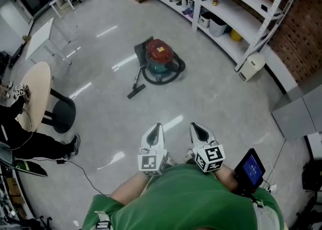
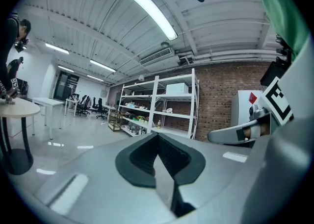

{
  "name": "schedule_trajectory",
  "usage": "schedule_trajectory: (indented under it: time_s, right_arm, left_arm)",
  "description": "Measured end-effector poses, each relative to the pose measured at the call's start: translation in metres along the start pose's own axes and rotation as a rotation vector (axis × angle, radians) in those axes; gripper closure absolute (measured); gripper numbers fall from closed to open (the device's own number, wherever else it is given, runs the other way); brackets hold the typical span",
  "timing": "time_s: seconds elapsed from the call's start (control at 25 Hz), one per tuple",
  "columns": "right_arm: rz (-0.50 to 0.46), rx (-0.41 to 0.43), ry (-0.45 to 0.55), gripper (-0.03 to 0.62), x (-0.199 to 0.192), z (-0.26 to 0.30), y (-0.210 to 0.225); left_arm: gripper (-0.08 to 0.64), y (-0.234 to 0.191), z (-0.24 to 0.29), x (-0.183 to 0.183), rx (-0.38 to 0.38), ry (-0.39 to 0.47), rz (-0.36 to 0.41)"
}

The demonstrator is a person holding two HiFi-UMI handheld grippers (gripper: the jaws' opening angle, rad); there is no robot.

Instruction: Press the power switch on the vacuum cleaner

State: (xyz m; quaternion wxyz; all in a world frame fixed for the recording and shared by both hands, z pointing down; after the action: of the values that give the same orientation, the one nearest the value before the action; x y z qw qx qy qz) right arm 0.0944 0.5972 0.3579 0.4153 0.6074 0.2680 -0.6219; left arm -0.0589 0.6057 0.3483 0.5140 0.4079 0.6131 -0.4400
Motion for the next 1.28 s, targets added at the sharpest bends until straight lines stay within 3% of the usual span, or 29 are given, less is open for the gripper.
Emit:
schedule_trajectory:
  time_s: [0.2,0.52,1.28]
  right_arm:
    - [-0.011,-0.025,0.022,0.592,0.004,0.008,-0.003]
    - [0.004,-0.049,0.036,0.592,0.009,0.023,0.022]
    - [0.043,0.029,0.041,0.592,0.046,0.085,0.194]
  left_arm:
    - [0.552,-0.003,0.007,-0.001,-0.059,-0.012,-0.027]
    - [0.552,-0.002,0.035,-0.012,-0.077,-0.018,-0.018]
    - [0.552,0.073,0.196,-0.023,0.011,-0.003,0.045]
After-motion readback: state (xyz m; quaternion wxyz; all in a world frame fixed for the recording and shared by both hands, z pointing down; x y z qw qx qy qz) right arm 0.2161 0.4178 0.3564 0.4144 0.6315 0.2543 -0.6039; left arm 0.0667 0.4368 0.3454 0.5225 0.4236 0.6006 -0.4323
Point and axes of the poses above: the fingertips, and each gripper's own axes: z forward along the fingers, y to its right, x out of its top, the point moved 2 cm from there along -z, backward along the fingers, and after that the axes turned 9 degrees about y, right-handed, at the moved point
